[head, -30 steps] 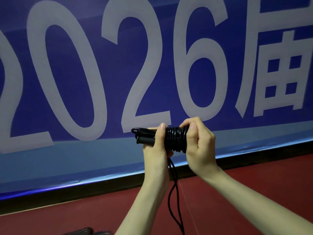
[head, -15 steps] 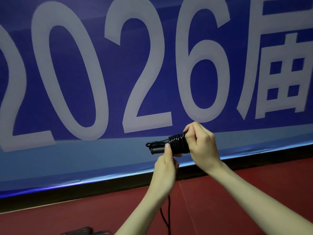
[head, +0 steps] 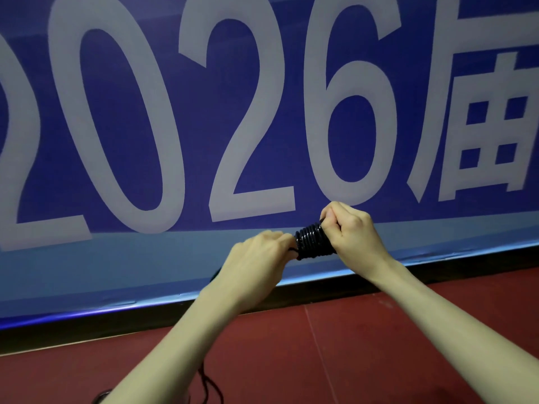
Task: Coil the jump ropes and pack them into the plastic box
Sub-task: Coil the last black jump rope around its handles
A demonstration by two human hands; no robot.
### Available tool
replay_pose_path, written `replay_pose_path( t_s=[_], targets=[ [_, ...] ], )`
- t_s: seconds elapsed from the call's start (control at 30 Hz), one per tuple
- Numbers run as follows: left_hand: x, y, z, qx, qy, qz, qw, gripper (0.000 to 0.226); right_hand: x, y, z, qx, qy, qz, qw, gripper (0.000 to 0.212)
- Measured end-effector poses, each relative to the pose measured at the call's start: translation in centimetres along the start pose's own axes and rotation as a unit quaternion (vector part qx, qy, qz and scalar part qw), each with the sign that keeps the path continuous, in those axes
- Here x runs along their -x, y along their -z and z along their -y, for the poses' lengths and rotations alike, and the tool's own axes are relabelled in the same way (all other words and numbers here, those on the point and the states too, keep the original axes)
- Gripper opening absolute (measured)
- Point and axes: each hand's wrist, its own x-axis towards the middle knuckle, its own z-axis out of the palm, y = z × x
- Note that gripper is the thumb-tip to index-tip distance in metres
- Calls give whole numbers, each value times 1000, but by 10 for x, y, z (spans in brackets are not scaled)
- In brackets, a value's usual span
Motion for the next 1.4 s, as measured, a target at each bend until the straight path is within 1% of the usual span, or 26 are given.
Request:
replay_pose_path(
  t_s=[0.13,0.3,0.37,0.43,0.5,0.57,0.67,0.73,0.83,0.9,0.93,1.03,1.1,1.17,1.23,1.27,1.33,1.4],
  targets=[
    [-12,7,10,-9,-75,-48,996,9,-5,6,5,-41,5,41,998,33],
    [-17,6,13,-6,-103,-67,992,8,-7,18,5,-77,-9,95,992,26],
    [-17,4,12,-15,-117,-74,990,7,-9,21,5,-71,-10,105,992,25],
    [-19,3,11,-38,-139,-79,986,16,-10,22,5,-60,-9,113,992,25],
    [-23,4,10,-84,-163,-89,979,23,-11,20,3,-37,-4,111,993,24],
    [-25,6,8,-110,-181,-86,974,21,-11,17,0,-13,-1,104,994,23],
    [-25,8,11,-123,-188,-63,972,12,-11,16,-1,2,10,108,994,22],
    [-25,9,13,-83,-163,-32,983,11,-9,17,2,-13,18,118,993,24],
    [-25,11,16,33,-92,9,995,6,-8,22,6,-53,9,130,990,25],
    [-25,13,15,135,-52,18,989,3,-8,26,7,-88,-14,138,986,26],
    [-25,14,15,176,-38,28,983,6,-7,27,8,-113,-31,147,982,28],
    [-26,19,21,231,-40,106,966,14,2,29,8,-178,-63,170,967,32],
    [-27,20,22,292,-32,154,943,19,7,30,10,-224,-69,163,958,31],
    [-29,18,23,409,0,181,895,20,9,30,12,-273,-85,137,948,34],
    [-29,13,24,490,15,189,851,23,10,29,14,-308,-100,113,939,37],
    [-28,11,25,508,15,192,840,27,12,27,16,-318,-107,107,936,37],
    [-25,1,25,525,14,186,830,36,15,24,17,-320,-118,90,936,33],
    [-20,-12,23,550,27,146,822,41,18,22,17,-314,-134,66,938,35]
  ],
)
